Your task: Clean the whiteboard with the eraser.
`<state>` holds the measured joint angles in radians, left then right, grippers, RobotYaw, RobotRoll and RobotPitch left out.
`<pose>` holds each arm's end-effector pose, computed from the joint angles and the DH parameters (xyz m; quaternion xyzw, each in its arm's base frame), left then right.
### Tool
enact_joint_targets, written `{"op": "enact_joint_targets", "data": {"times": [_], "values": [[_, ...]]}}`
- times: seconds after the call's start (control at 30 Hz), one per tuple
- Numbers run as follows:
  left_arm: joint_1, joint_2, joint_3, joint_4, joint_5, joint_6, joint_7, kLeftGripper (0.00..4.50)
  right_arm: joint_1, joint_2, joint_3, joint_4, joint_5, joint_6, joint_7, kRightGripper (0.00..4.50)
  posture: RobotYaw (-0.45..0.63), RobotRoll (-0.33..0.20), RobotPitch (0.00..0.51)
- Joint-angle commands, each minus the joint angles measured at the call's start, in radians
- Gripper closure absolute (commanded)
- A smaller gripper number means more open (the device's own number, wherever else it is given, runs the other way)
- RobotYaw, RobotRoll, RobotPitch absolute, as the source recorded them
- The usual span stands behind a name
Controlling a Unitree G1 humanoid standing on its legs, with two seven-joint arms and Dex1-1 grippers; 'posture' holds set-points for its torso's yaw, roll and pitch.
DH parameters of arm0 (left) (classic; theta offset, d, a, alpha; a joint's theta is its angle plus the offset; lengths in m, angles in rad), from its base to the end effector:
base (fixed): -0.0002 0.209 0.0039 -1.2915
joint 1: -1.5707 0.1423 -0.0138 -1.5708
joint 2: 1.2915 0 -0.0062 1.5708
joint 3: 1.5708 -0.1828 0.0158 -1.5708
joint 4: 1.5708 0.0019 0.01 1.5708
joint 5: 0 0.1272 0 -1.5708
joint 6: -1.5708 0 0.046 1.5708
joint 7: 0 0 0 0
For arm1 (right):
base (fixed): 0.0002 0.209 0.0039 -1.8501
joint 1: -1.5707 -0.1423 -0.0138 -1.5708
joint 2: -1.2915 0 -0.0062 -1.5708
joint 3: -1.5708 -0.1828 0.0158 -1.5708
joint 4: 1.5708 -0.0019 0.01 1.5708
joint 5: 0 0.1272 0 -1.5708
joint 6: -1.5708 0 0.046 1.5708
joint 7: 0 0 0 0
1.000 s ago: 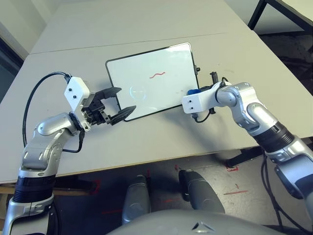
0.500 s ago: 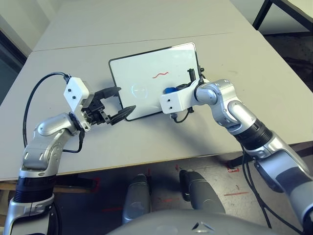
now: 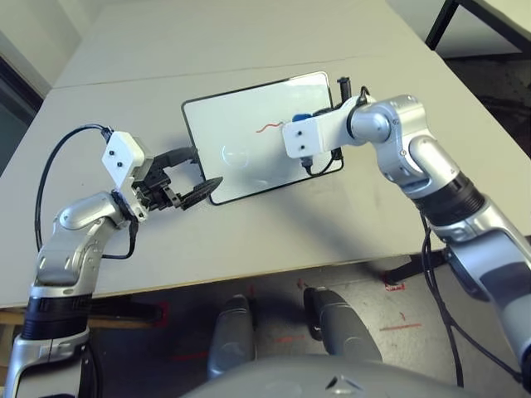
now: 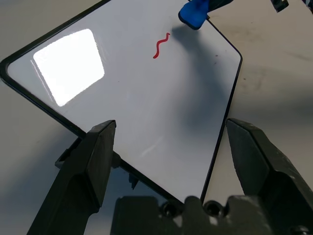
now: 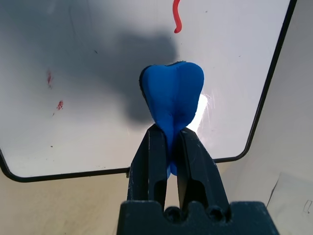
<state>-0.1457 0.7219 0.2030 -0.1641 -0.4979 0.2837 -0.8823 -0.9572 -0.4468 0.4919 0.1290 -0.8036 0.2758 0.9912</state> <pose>0.2099 0.2789 0.1569 0.1226 -0.0040 -0.3870 0.9139 0.3010 -0.1068 0.2343 -0.6995 0.0310 0.3195 0.6385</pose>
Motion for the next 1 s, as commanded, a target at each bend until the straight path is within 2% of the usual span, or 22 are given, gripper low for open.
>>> {"op": "enact_joint_targets", "data": {"times": [0.03, 0.63, 1.0], "values": [[-0.003, 0.013, 0.015, 0.019, 0.014, -0.014, -0.012, 0.00, -0.029, 0.016, 0.008, 0.042, 0.011, -0.025, -0.030, 4.41, -0.04, 0.000, 0.108], [0.027, 0.011, 0.042, -0.018, 0.015, -0.006, 0.011, 0.00, -0.086, 0.134, 0.077, 0.287, -0.011, -0.117, -0.164, 4.41, 0.00, 0.000, 0.119], [0.037, 0.004, 0.040, -0.025, 0.015, -0.007, 0.025, 0.00, -0.122, 0.187, 0.103, 0.302, -0.002, -0.136, -0.171, 4.41, 0.00, 0.000, 0.120]]}}
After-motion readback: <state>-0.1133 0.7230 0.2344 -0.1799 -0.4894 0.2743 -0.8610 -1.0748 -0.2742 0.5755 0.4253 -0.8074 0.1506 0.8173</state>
